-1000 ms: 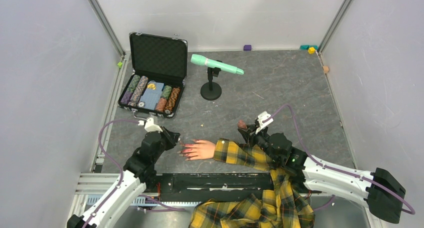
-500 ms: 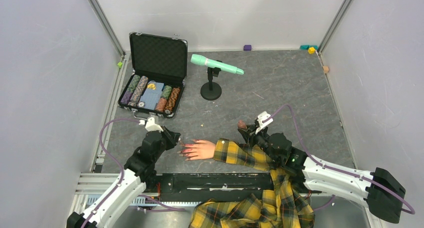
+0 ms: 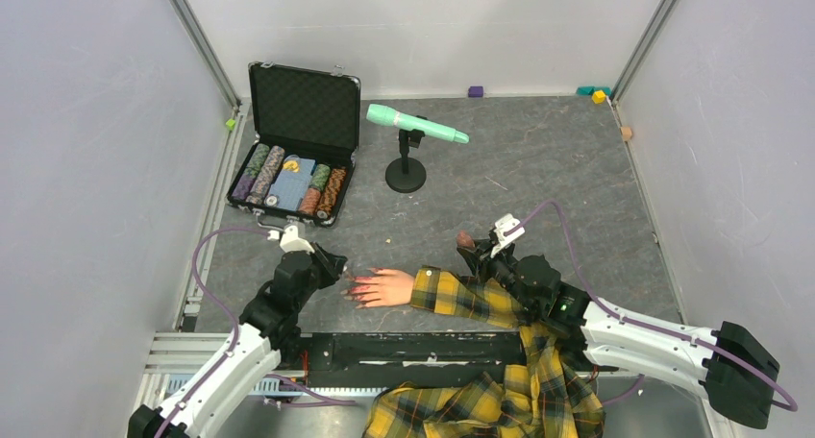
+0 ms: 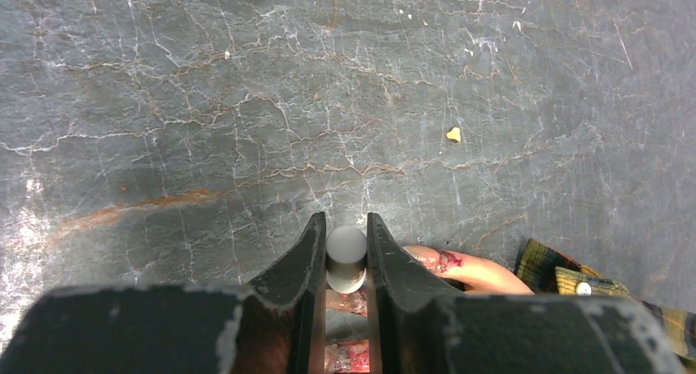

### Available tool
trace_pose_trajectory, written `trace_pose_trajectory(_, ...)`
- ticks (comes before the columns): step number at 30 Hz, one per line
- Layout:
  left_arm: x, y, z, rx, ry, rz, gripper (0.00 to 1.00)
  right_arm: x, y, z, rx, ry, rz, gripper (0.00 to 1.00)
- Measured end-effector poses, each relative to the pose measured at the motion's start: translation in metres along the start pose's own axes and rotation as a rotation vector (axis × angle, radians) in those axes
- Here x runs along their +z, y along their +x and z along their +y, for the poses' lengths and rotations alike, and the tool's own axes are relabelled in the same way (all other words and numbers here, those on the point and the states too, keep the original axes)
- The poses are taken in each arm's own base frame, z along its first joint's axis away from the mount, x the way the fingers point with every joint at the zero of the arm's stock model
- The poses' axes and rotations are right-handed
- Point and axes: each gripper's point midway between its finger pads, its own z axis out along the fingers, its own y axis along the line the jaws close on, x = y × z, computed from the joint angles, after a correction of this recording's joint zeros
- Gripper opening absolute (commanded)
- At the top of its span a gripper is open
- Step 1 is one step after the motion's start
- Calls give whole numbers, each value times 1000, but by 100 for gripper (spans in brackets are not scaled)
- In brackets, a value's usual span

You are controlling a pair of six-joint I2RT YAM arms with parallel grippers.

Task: Paint the nails
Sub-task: Paint the nail polish on the nail.

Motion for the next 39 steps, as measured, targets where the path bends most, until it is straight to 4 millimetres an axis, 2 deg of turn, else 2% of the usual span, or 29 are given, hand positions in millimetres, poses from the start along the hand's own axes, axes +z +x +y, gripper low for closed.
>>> trace_pose_trajectory(39, 2, 5, 8, 6, -37, 20, 2, 0, 0, 0, 0, 1, -1, 0)
